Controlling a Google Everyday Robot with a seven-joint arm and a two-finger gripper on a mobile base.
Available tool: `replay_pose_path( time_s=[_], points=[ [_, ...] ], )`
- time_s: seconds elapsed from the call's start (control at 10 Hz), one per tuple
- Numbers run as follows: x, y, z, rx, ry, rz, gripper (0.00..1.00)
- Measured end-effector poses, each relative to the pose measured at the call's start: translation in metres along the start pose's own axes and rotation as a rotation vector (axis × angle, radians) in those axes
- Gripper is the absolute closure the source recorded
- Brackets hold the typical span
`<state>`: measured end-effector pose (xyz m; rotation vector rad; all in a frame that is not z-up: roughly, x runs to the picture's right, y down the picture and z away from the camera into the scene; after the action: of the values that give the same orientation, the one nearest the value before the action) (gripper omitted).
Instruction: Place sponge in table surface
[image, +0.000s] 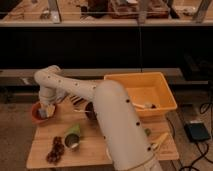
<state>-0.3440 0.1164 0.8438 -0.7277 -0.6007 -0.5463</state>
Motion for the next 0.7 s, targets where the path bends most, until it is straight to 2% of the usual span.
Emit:
replay_pose_path(
  time_s=[0.3,0.5,0.7],
  points=[
    [-0.001,0.0,0.003,-0.012,-0.003,0.001,0.97],
    [-0.002,0.001,0.004,-0.015,-0.003,0.0,1.0],
    [-0.006,-0.001,-0.007,0.003,0.003,-0.008,1.0]
  ],
)
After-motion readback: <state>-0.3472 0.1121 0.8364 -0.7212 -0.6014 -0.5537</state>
